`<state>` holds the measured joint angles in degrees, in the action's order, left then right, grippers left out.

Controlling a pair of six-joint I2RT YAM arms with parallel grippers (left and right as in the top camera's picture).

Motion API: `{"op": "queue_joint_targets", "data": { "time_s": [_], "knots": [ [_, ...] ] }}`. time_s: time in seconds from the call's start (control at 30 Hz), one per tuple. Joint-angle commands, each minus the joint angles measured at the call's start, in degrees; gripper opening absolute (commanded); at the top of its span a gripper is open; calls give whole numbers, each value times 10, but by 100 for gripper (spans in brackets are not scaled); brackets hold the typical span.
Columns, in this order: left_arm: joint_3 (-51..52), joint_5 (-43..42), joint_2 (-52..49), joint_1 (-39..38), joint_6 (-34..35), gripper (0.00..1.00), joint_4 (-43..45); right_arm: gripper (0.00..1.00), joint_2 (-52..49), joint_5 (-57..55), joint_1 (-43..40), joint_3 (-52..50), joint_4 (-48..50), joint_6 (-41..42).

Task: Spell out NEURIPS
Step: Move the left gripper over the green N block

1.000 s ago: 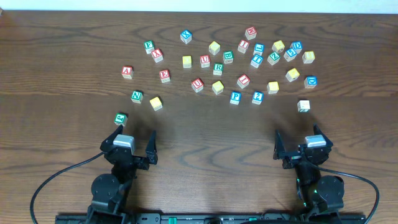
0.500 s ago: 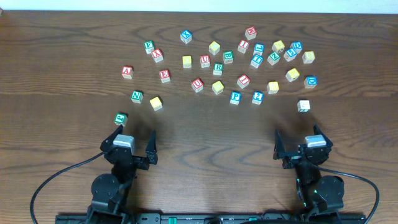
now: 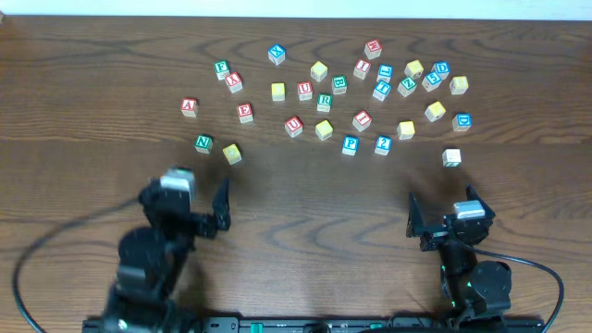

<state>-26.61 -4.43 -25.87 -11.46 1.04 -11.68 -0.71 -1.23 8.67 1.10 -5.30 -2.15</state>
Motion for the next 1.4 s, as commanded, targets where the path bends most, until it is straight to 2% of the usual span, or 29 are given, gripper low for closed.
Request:
{"op": "queue_joint_targets", "data": {
  "time_s": [0.0,0.1,0.3,0.4,0.57,0.6,0.8,1.3,1.37],
  "knots": [
    [-152,-5,-138,10,-8,93,-49,99,4,-1,-6,-3,-1,-7],
    [-294,-5,-255,20,-8,93,-132,99,4,-1,-6,-3,-1,-7],
    [-589,-5,-467,58,-20,93,-403,99,4,-1,-6,-3,-1,-7],
    [-667,-5,-532,64,-23,93,-486,99,4,-1,-6,-3,-1,-7],
    [-674,-5,-583,64,-23,93,-496,99,4,-1,-6,-3,-1,-7],
    [-674,-5,-593,64,-23,98,-499,99,4,-1,-6,-3,-1,-7],
    [-674,-16,-638,64,-23,98,-504,99,4,-1,-6,-3,-1,-7],
    [-674,-9,-654,64,-22,98,-499,99,4,-1,-6,-3,-1,-7],
    [-673,12,-659,64,-2,98,-497,99,4,-1,-6,-3,-1,-7]
  ]
}}
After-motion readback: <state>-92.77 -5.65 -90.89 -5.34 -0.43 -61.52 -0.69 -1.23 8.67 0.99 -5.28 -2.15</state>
